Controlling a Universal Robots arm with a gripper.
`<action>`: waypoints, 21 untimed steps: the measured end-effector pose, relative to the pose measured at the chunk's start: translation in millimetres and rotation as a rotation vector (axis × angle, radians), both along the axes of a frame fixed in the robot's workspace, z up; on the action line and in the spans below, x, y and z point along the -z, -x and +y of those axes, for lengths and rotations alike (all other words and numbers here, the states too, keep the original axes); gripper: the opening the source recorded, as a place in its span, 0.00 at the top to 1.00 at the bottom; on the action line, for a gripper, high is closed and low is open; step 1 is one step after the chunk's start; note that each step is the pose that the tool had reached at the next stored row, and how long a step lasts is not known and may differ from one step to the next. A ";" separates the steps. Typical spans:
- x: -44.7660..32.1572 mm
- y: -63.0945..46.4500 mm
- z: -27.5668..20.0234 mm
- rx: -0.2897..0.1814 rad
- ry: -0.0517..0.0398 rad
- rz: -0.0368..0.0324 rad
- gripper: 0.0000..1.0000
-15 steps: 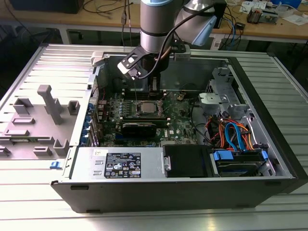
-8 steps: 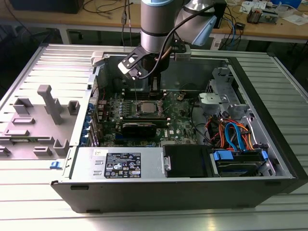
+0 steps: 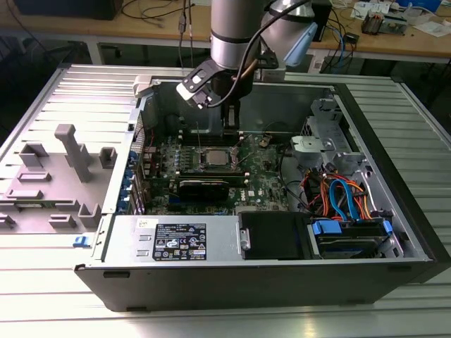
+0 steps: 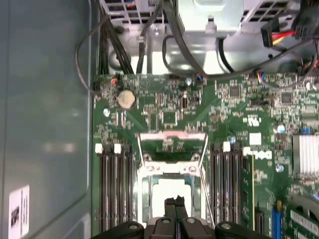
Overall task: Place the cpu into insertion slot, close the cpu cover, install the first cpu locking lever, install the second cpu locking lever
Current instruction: 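Close the cpu cover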
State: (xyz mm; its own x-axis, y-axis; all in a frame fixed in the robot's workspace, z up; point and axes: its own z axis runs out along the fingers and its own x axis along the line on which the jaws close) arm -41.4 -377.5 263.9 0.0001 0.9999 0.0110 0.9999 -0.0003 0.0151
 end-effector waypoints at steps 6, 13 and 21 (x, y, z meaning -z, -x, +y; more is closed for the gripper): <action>0.0 -19.4 0.3 0.000 0.0000 0.0001 0.89; -8.0 -19.8 0.4 -0.001 -0.0001 0.0000 0.89; -8.1 -59.8 1.3 -0.012 0.0001 0.0002 0.89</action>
